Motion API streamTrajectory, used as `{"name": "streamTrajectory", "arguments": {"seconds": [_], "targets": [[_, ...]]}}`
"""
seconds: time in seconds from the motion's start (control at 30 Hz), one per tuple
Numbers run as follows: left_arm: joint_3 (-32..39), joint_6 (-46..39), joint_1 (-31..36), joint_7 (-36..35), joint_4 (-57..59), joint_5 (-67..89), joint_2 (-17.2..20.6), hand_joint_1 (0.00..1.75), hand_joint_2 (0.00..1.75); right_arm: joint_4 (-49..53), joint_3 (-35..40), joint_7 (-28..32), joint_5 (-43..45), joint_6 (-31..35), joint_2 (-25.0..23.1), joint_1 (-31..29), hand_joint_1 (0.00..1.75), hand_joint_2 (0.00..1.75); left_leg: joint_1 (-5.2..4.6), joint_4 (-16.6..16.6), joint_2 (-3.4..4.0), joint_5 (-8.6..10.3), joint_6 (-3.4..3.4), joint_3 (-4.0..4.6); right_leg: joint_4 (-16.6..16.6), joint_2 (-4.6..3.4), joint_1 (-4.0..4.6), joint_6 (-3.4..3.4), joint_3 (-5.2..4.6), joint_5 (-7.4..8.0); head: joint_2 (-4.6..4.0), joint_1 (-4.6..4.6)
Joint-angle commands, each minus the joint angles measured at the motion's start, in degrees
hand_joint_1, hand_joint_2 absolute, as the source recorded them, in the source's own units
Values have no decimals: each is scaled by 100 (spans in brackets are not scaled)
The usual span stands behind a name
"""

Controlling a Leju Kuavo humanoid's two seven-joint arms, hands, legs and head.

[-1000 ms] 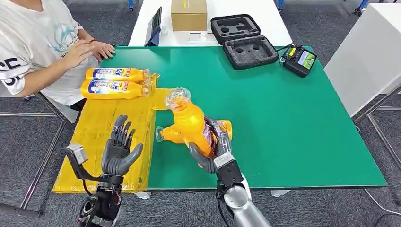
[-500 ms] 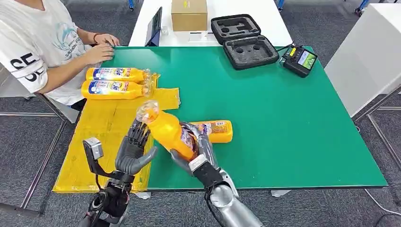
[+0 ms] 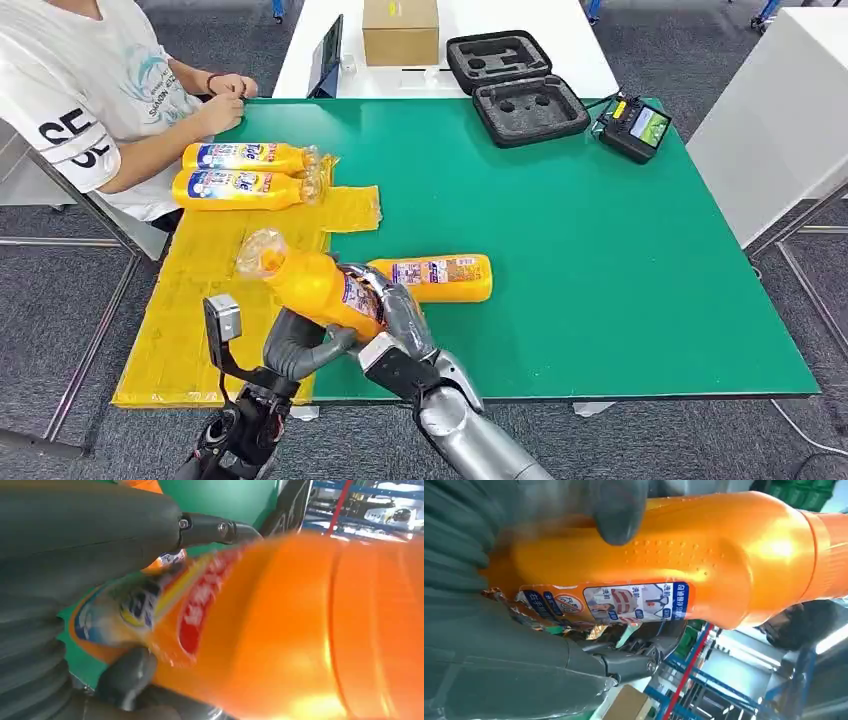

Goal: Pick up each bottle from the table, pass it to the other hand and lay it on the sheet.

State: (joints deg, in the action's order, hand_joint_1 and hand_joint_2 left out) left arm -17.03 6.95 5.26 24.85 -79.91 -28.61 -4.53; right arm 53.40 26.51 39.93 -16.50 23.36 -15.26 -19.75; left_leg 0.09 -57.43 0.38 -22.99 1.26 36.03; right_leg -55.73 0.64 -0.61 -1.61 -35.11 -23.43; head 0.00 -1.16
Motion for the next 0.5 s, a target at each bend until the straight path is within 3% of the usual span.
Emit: {"name": "streamTrajectory", "arguments": {"seconds": [0.03,0.5], "targets": [[-41,-25,192,34,88,-145,160,0,175,-1267,304,-33,-213,-122,-149,-531,175,175,5,3,7,-10,-6,-23,4,-12,4,6,20,-6,0,0],[159,-82,430,126,239,-348,32,0,175,-1579,682,-285,-664,-292,-242,-551,175,175,4,4,-11,-2,-4,-12,5,9,3,4,11,-6,0,-2]]}}
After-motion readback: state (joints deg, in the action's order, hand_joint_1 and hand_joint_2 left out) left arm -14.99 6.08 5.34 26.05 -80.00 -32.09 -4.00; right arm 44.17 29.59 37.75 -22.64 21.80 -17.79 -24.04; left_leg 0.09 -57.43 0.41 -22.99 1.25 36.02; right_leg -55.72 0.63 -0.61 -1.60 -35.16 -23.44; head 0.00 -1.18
